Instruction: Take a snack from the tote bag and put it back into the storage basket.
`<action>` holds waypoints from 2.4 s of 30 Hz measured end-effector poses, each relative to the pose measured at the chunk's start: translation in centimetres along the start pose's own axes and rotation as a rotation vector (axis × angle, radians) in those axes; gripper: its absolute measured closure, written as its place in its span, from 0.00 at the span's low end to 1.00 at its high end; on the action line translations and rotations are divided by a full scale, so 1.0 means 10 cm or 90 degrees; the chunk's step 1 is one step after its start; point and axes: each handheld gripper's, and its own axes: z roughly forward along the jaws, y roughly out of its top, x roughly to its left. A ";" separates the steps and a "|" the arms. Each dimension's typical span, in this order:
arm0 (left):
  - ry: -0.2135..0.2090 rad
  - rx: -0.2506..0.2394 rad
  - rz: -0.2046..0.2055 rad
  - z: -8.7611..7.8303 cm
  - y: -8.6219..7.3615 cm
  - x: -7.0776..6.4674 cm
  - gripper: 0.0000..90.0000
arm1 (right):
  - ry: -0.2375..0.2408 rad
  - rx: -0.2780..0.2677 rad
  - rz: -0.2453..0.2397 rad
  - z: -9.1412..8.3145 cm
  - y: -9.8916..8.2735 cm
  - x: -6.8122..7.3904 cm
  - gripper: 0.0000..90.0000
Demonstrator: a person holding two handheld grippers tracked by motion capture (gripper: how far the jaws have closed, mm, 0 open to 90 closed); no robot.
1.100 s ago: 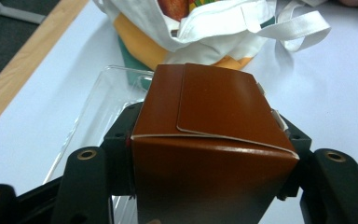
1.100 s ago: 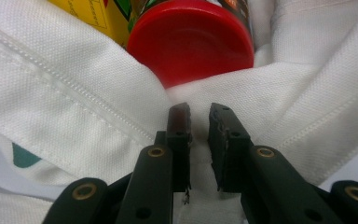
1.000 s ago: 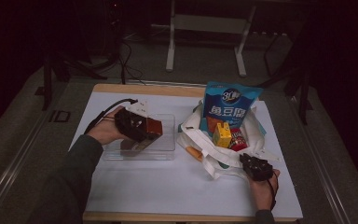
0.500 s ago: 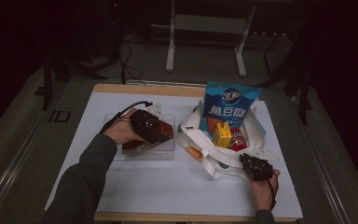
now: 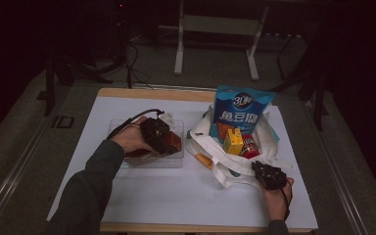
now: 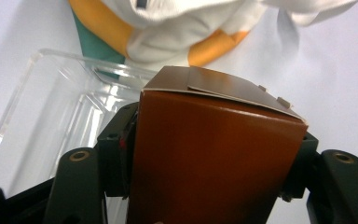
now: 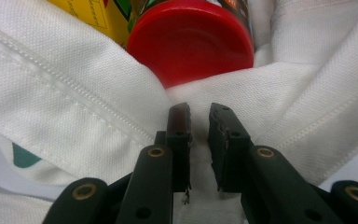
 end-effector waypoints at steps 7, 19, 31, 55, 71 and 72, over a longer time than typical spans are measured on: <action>-0.011 0.030 -0.025 0.13 -0.06 0.00 0.37 | 0.000 0.000 0.000 0.00 0.00 0.00 0.87; -0.019 0.050 -0.044 0.32 0.07 -0.04 0.30 | 0.000 0.000 0.000 0.00 0.00 0.00 0.87; -0.030 0.035 -0.069 0.35 0.13 -0.04 0.28 | -0.003 -0.001 -0.004 0.00 0.00 0.00 0.87; -0.071 -0.099 -0.169 0.06 0.21 -0.01 0.53 | 0.002 -0.001 0.003 0.00 0.00 0.00 0.87; 0.015 -0.154 -0.106 -0.01 0.35 -0.13 0.64 | 0.003 -0.001 0.003 0.00 0.00 -0.01 0.87; 0.016 -0.153 -0.111 -0.01 0.37 -0.13 0.62 | 0.002 -0.002 0.002 0.00 0.00 -0.01 0.87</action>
